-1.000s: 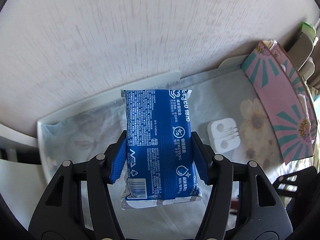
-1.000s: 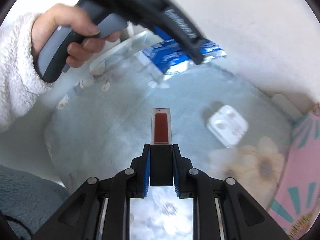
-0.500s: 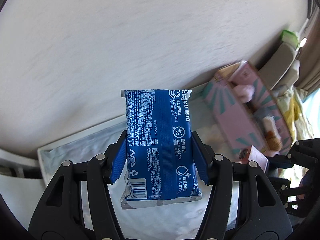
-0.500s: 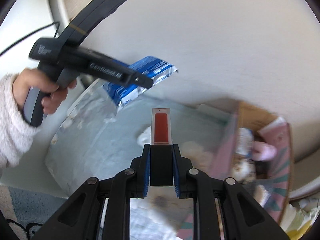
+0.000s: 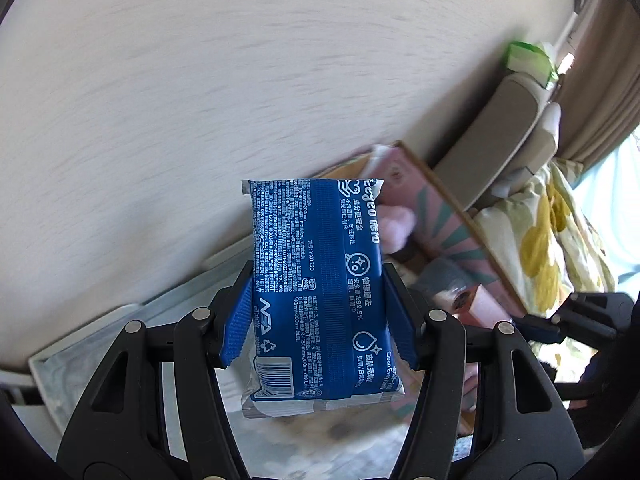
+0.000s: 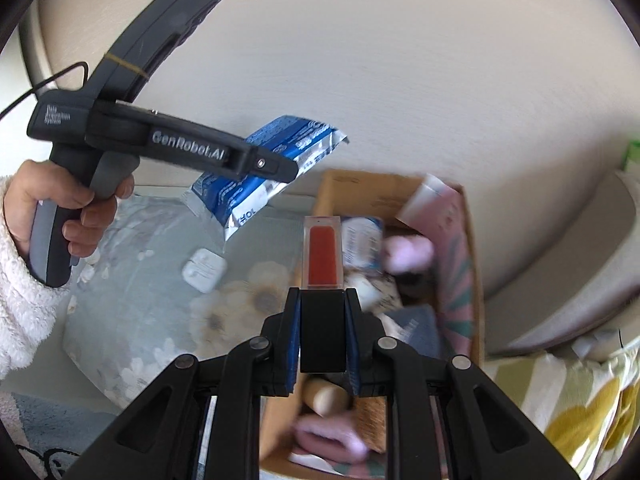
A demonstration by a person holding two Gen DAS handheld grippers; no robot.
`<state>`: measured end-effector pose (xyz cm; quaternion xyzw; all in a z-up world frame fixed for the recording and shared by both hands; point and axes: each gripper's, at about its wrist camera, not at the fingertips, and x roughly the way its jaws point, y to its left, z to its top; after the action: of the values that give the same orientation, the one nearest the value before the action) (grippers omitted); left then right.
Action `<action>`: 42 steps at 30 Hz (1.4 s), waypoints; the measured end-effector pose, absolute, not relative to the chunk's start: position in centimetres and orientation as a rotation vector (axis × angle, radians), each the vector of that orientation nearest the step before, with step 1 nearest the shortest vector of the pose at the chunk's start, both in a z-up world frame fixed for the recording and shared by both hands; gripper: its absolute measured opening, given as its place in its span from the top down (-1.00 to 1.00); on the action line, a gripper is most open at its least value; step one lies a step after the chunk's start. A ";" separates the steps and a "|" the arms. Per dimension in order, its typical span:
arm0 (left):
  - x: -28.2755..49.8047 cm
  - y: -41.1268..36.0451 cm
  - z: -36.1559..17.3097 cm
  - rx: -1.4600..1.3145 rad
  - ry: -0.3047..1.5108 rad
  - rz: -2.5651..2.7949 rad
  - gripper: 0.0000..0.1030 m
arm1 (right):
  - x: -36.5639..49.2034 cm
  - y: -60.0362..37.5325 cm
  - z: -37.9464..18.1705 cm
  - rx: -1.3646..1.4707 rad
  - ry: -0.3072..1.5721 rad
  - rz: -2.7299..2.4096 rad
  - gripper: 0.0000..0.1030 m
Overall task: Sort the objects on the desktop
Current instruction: 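Carry the tissue pack and lipstick into the box and release both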
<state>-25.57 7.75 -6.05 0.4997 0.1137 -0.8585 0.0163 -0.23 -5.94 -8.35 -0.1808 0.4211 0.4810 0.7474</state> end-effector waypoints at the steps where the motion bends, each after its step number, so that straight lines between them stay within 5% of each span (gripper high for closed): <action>1: -26.2 8.3 -6.2 1.561 0.357 -2.673 -0.09 | 0.1 -6.5 -8.5 -0.398 0.925 1.039 0.65; 26: -32.9 14.8 -11.3 1.679 0.337 -2.606 -0.14 | 2.4 -10.2 -12.3 -0.353 1.011 1.040 0.65; 28: -33.0 14.6 -10.9 1.665 0.384 -2.604 -0.56 | 2.3 -9.8 -12.5 -0.367 1.019 1.053 0.56; 30: -32.8 14.4 -10.0 1.624 0.391 -2.622 -1.00 | 2.3 -9.5 -12.8 -0.379 1.040 1.031 0.16; 32: -32.3 14.4 -9.0 1.582 0.369 -2.645 -0.99 | 2.4 -9.5 -12.8 -0.379 1.046 1.013 -0.31; 42: -28.8 12.1 -6.9 1.523 0.330 -2.630 -0.99 | 2.2 -9.8 -11.6 -0.348 1.023 0.977 -0.33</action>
<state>-28.77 12.12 -6.92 0.4976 0.1080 -0.8596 0.0422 2.25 -9.83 -11.58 -0.1589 0.4674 0.4465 0.7463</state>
